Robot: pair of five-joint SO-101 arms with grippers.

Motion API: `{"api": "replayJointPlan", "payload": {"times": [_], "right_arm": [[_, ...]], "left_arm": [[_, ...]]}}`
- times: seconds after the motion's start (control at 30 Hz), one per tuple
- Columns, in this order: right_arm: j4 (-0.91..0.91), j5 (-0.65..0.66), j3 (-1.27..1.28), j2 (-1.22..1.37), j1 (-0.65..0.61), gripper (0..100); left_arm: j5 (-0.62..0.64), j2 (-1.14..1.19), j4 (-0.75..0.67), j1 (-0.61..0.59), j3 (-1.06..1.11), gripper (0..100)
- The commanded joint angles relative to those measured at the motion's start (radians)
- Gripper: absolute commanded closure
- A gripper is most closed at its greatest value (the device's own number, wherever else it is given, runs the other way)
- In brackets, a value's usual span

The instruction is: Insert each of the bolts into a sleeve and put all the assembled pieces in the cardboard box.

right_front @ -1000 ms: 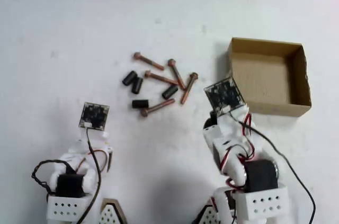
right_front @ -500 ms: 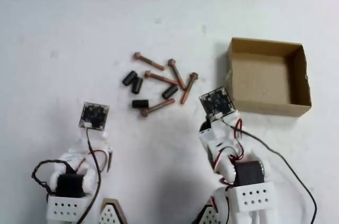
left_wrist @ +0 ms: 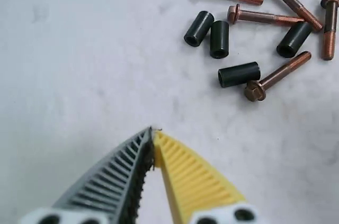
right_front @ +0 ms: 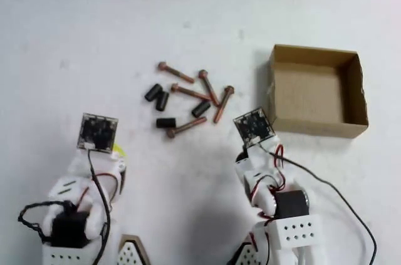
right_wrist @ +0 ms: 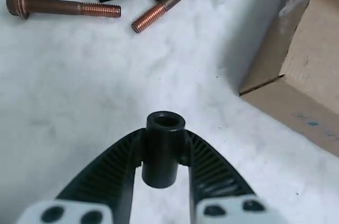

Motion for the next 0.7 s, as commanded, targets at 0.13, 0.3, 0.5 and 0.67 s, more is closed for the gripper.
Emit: {"api": "replayJointPlan", "payload": {"times": [0.13,0.3,0.5,0.67], "right_arm": [[-0.024,0.008,-0.006,-0.016,0.005,98.1],[-0.024,0.008,-0.005,-0.016,0.005,98.1],[-0.024,0.008,-0.005,-0.016,0.005,98.1],[-0.051,0.008,0.021,-0.016,0.005,98.1]], "left_arm": [[-0.005,0.437,0.005,-0.001,-0.299,98],[0.0,0.736,0.005,-0.001,-0.483,98],[0.091,1.052,0.005,0.068,-0.649,89],[0.175,1.245,-0.026,0.16,-0.793,84]]}}
